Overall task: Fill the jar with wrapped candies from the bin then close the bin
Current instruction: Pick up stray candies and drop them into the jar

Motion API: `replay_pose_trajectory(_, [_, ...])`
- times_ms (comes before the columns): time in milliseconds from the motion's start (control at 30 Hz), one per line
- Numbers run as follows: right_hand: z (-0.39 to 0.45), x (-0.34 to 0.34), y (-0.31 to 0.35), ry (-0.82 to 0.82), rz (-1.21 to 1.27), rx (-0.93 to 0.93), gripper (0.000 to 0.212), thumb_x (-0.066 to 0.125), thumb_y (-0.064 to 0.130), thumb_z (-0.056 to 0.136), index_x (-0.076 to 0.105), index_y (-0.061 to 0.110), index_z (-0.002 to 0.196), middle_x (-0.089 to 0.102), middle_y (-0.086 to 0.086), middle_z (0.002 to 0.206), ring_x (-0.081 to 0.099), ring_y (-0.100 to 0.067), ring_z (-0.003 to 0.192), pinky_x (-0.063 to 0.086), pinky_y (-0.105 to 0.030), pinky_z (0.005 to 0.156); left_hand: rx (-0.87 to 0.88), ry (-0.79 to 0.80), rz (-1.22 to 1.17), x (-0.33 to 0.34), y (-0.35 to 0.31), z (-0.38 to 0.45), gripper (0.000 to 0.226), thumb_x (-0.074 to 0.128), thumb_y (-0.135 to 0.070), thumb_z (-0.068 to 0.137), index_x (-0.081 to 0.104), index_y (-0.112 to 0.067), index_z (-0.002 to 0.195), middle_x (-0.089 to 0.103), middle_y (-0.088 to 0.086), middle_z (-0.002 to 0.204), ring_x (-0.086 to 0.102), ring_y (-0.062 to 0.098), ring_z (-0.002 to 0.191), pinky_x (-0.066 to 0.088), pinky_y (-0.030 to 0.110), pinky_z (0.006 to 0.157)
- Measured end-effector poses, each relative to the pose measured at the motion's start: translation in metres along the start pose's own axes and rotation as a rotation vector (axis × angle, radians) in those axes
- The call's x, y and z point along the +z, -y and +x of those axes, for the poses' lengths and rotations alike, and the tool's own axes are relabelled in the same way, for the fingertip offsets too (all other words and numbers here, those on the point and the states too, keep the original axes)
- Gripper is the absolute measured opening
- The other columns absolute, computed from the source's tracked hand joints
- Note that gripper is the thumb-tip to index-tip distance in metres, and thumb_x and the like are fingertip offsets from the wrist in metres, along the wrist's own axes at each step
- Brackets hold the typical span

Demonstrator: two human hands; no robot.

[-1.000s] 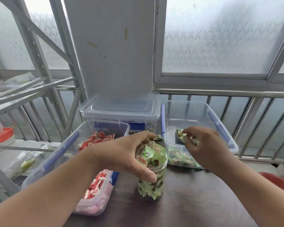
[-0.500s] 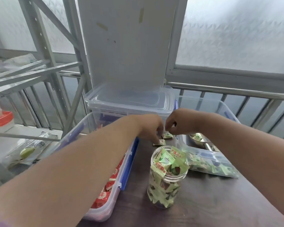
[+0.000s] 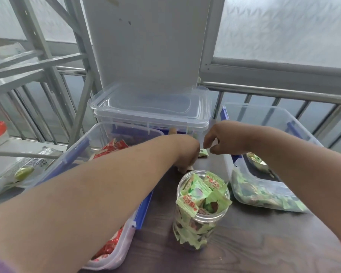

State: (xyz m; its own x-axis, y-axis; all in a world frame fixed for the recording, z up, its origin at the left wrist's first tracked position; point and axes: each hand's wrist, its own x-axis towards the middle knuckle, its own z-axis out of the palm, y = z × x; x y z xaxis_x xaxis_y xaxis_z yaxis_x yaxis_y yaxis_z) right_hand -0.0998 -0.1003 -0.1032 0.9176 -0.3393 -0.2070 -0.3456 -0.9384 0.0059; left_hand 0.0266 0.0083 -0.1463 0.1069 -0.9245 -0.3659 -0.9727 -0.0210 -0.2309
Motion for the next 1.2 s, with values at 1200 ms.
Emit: replay_pose_trajectory(1200, [-0.129, -0.068, -0.046, -0.350, 0.238, 0.269, 0.044, 0.074, 0.040, 0.091, 0.068, 0.036, 0.134, 0.069, 0.014, 0.129, 0.066, -0.011, 0.116, 0.045, -0.027, 0.100, 0.185, -0.478, -0.694, -0.141, -0.018, -0.046, 0.022, 0.089, -0.028, 0.093, 0.085, -0.021, 0.113, 0.081, -0.006, 0.100, 0.071, 0.003, 0.083, 0.058, 0.027, 0.080])
